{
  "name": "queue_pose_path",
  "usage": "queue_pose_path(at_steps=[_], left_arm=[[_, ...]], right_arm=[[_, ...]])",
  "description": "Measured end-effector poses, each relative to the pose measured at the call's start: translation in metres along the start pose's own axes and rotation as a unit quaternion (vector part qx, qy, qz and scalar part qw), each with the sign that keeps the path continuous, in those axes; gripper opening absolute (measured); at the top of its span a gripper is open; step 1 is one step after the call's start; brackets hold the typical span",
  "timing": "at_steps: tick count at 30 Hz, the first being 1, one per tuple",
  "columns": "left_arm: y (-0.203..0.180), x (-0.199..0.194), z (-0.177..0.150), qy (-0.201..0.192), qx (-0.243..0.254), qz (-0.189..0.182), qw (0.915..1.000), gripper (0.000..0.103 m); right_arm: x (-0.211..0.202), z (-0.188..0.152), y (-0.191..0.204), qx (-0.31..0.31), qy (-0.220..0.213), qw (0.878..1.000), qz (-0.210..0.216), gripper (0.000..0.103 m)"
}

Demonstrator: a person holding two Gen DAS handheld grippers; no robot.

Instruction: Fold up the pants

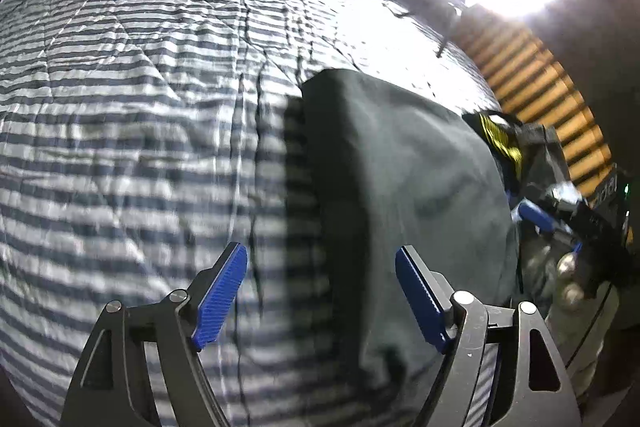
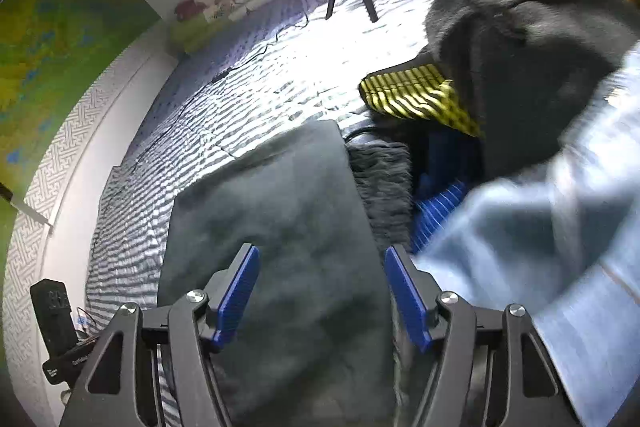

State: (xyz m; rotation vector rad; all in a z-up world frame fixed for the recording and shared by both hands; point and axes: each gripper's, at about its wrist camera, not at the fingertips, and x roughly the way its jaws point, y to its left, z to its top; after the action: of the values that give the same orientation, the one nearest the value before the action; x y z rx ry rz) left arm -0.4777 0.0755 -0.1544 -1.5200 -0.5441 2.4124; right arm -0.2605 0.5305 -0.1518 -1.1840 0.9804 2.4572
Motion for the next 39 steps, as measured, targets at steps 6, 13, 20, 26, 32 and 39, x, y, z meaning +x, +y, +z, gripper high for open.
queue_pose_path(at_steps=[6,13,20,26,32,39], left_arm=[[0.001,0.037,0.028,0.038,-0.034,-0.007,0.9987,0.082],[-0.004,0.064,0.039,0.050,-0.030,-0.003,0.9983,0.089],[-0.009,0.071,0.051,0.037,-0.032,-0.006,0.9988,0.089],[-0.017,0.074,0.052,0.041,-0.014,-0.004,0.9990,0.065],[-0.032,0.081,0.049,0.039,0.001,0.009,0.9992,0.033],[-0.045,0.075,0.045,0.015,0.026,0.034,0.9990,0.013]], right_arm=[[0.035,0.020,-0.010,-0.006,0.048,0.998,-0.033,0.062],[0.050,0.016,-0.024,-0.017,0.095,0.995,-0.017,0.065],[0.069,0.010,-0.015,-0.053,0.099,0.994,-0.012,0.076],[0.064,0.011,-0.025,-0.039,0.093,0.994,0.035,0.061],[0.059,0.010,-0.034,-0.024,0.090,0.994,0.064,0.050],[0.056,0.002,-0.022,-0.066,0.081,0.993,0.058,0.029]])
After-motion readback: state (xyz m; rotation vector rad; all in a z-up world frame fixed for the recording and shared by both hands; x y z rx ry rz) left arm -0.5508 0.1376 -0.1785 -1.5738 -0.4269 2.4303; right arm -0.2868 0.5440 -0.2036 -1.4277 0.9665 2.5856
